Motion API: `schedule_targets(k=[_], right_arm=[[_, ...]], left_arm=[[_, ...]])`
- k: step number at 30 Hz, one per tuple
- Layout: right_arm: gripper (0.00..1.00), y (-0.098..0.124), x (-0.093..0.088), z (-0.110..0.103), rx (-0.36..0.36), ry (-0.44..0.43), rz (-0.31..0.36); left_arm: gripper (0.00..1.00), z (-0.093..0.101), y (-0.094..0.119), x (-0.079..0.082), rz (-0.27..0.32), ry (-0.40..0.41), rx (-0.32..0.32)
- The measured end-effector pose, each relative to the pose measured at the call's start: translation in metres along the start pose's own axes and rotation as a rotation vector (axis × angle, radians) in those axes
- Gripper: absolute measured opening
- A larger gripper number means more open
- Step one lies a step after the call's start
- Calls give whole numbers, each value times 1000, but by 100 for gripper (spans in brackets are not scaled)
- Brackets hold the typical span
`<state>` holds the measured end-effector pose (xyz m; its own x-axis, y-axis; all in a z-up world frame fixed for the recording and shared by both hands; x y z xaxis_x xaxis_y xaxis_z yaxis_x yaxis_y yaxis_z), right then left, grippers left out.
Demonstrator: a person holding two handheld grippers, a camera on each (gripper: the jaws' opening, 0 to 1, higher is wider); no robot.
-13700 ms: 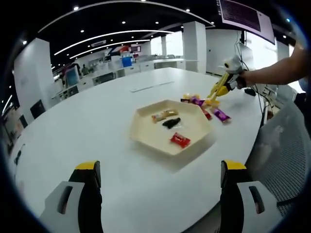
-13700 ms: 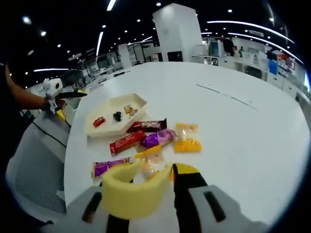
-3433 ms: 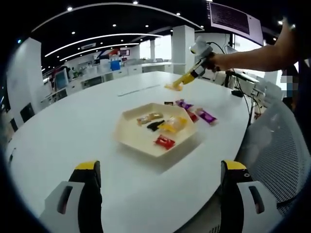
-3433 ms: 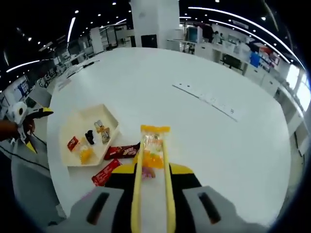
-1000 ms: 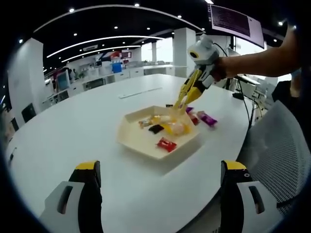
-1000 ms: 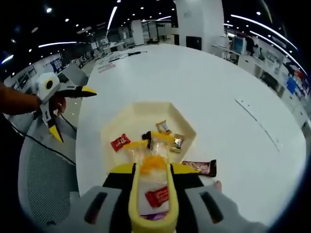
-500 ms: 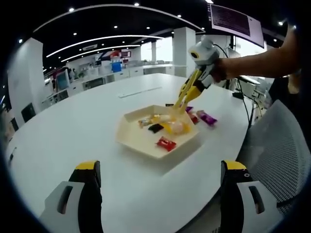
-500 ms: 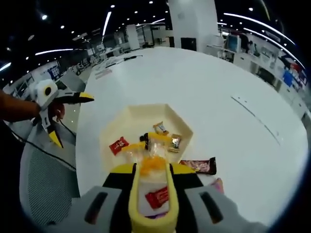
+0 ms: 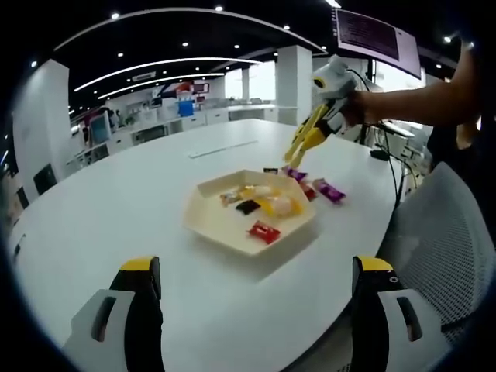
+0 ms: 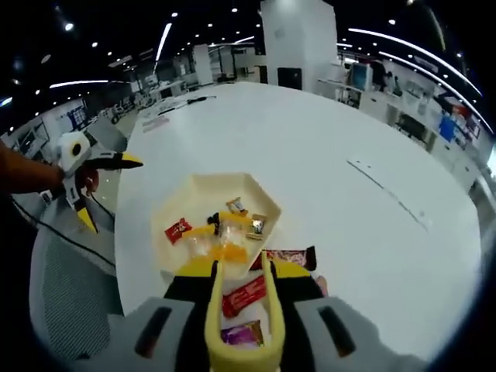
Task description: Place the target food into the container with the food tongs after gripping and lifting it, then release it inside without dropping or visibly crushing the food.
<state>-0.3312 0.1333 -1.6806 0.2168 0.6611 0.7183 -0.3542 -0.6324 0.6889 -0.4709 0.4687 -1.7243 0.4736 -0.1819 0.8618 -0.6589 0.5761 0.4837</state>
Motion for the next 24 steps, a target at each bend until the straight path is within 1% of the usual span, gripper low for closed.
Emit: schedule_targets(k=[6, 9, 11, 12, 13, 15, 17, 19, 21, 24], right_arm=[[25, 19, -9, -2, -50, -30, 8], [25, 28, -16, -7, -84, -47, -3], [25, 32, -20, -9, -93, -64, -6], [25, 33, -22, -10, -110, -65, -10], [25, 34, -27, -9, -143, -77, -20], [25, 34, -34, -11, -156, -103, -29], [25, 34, -41, -10, -181, -130, -40], [25, 34, -43, -9, -189, -145, -39], [25, 32, -44, -7, -202, -156, -51], [25, 30, -47, 0, -220, -180, -69]], left_arm=[[99, 0, 0, 0, 2, -3, 1], [99, -1, 1, 1, 11, -4, 12], [99, -1, 1, 2, 17, -4, 10], [99, -1, 1, 1, 20, -6, 6], [99, -1, 2, 2, 27, -7, 5], [99, 0, 4, 4, 46, -3, 5], [99, -1, 4, 3, 48, -5, 6], [99, -1, 3, 3, 44, -5, 2], [99, 0, 2, 3, 43, -5, -8], [99, -1, 3, 3, 53, -2, -4]])
Point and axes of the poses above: the point that each gripper's makers call its tool centre point, and the gripper's own axes: y roughly backward along the fingers, z roughly to its right, x roughly out of its top, the point moved 10 cm from there along y, roughly backward along the fingers, and after that the axes turned 11 degrees about y, right-handed, at the moved point
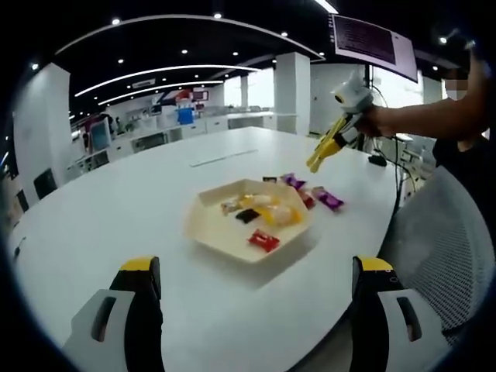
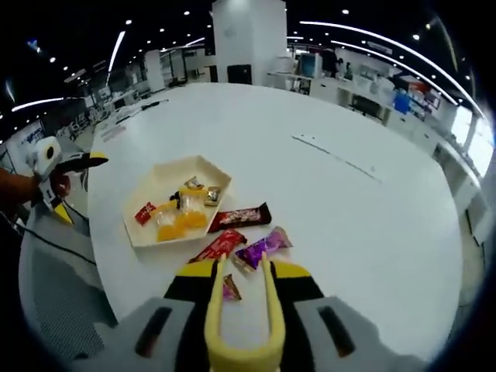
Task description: Place the target food into the container with the food tongs after gripping and lifting it, then release it inside without dropping or visibly crushing the food.
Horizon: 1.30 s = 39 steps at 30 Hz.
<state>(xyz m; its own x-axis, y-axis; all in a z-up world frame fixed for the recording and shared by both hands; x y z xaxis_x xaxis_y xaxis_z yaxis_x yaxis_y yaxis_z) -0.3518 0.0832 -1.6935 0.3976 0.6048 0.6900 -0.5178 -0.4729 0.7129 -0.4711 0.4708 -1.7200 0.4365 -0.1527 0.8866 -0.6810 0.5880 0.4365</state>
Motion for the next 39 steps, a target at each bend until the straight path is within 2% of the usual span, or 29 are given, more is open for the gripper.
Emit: schedule_targets(k=[7, 11, 22, 28, 31, 32, 34, 36, 39], right_arm=[[25, -15, 0, 17, -27, -112, -39], [25, -25, 0, 23, -40, -230, -50], [25, -46, 9, 18, -71, -254, -91], [25, -52, 8, 13, -103, -166, -139], [25, -49, 7, 15, -96, -61, -168], [25, -48, 7, 16, -94, -50, -171], [25, -45, 4, 17, -22, 36, -198], [25, -42, 2, 22, -7, 75, -205], [25, -40, 1, 27, 3, 67, -205]], left_arm=[[99, -2, 1, 0, 5, 15, 17], [99, -3, 0, 0, 0, 20, 17], [99, -2, 0, -1, -11, 11, 16], [99, -2, 0, -1, -7, 10, 20], [99, -2, 1, 0, -7, 9, 25], [99, -2, 1, 0, -6, 9, 24], [99, -2, 1, 0, -8, 6, 24], [99, -2, 1, 0, -6, 4, 24], [99, -2, 1, 0, -6, 5, 25]])
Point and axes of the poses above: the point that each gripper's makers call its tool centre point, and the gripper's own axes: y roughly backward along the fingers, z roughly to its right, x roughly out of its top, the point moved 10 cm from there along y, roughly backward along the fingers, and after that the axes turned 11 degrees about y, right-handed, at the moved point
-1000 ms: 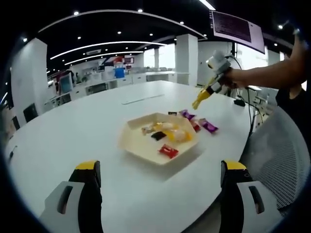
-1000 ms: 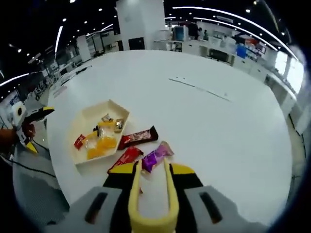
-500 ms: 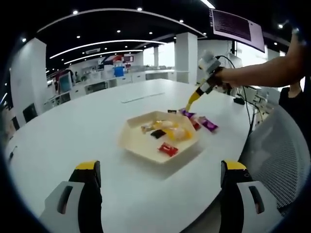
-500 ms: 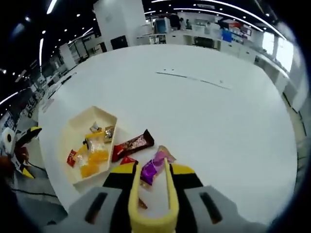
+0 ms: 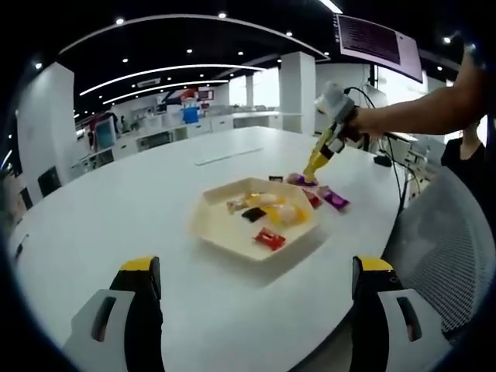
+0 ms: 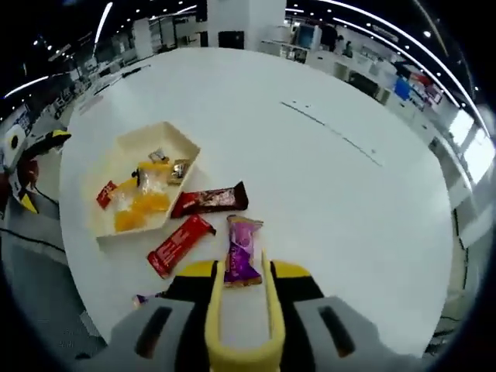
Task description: Place the target food into the container with the food tongs after gripping and lifting it, then release it inside without dropping or visibly crushing the food.
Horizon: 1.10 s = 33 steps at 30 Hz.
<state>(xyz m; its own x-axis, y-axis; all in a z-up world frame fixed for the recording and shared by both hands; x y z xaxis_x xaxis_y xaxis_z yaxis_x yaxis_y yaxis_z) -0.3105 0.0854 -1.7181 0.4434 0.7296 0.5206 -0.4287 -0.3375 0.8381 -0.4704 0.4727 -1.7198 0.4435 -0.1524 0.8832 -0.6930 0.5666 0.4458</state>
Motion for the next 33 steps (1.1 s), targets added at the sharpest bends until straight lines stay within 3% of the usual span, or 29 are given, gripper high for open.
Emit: schedule_targets(k=[6, 10, 12, 14, 19, 33], right_arm=[[26, -6, 14, -1, 27, 24, 27], [25, -20, 13, -3, 23, 44, -14], [24, -23, 9, -5, 23, 14, -23], [23, -20, 8, -3, 29, -23, -17], [20, -15, 5, 4, 22, -19, -24], [20, 7, 11, 5, 18, -68, 63]], left_arm=[[99, -1, 0, 0, 0, 2, 7], [99, -1, 0, 0, 4, 4, 4], [99, -1, 0, 0, 5, -3, 7], [99, -2, 1, 0, 3, -1, 13], [99, 0, -1, -1, -10, -13, 3], [99, 1, -2, -1, -18, -21, 2]])
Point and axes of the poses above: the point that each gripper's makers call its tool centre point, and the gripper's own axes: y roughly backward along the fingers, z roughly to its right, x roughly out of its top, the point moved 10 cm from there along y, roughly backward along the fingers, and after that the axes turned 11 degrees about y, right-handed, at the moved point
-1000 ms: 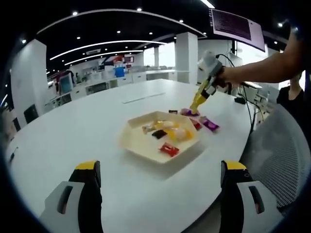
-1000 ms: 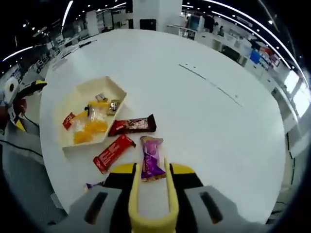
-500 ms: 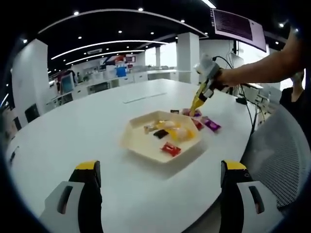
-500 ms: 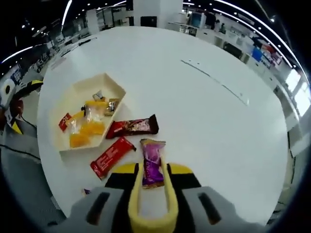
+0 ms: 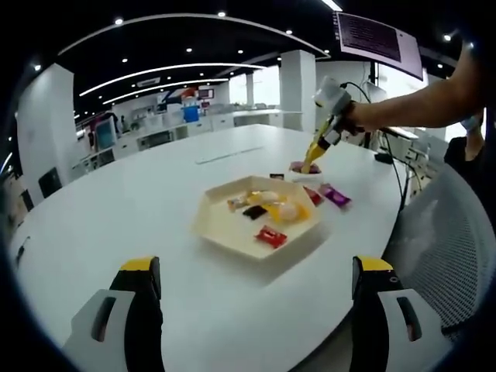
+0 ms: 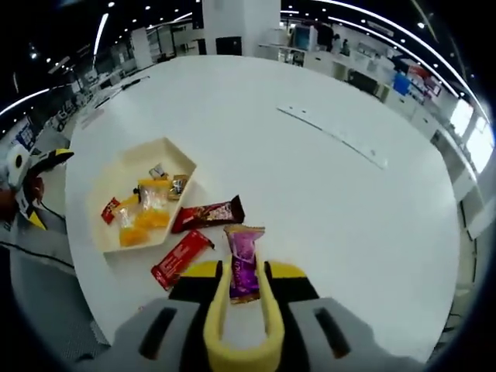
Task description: Place the target food into the container with the food tongs after gripping and lifting it, then release it inside without dropping or visibly crushing the food.
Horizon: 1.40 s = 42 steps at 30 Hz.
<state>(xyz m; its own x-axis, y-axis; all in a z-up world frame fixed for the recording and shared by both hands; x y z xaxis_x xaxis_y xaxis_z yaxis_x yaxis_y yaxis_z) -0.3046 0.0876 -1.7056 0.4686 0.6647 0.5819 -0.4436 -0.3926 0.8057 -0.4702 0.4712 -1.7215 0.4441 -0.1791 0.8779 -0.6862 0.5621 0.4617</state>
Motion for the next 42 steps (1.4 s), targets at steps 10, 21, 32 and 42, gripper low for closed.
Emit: schedule_targets(k=[10, 21, 32, 42], right_arm=[[20, 10, 12, -3, 0, 37, 22], [20, 21, 50, -23, 22, 104, 86], [20, 11, 90, -57, 82, 185, 121], [20, -3, 132, -91, 140, 242, 149]], left_arm=[[99, 1, 0, 1, 5, -14, -6], [100, 1, 1, 2, 17, -2, -12], [100, -1, 2, 3, 34, 14, -10], [100, 0, 3, 4, 44, 9, -11]])
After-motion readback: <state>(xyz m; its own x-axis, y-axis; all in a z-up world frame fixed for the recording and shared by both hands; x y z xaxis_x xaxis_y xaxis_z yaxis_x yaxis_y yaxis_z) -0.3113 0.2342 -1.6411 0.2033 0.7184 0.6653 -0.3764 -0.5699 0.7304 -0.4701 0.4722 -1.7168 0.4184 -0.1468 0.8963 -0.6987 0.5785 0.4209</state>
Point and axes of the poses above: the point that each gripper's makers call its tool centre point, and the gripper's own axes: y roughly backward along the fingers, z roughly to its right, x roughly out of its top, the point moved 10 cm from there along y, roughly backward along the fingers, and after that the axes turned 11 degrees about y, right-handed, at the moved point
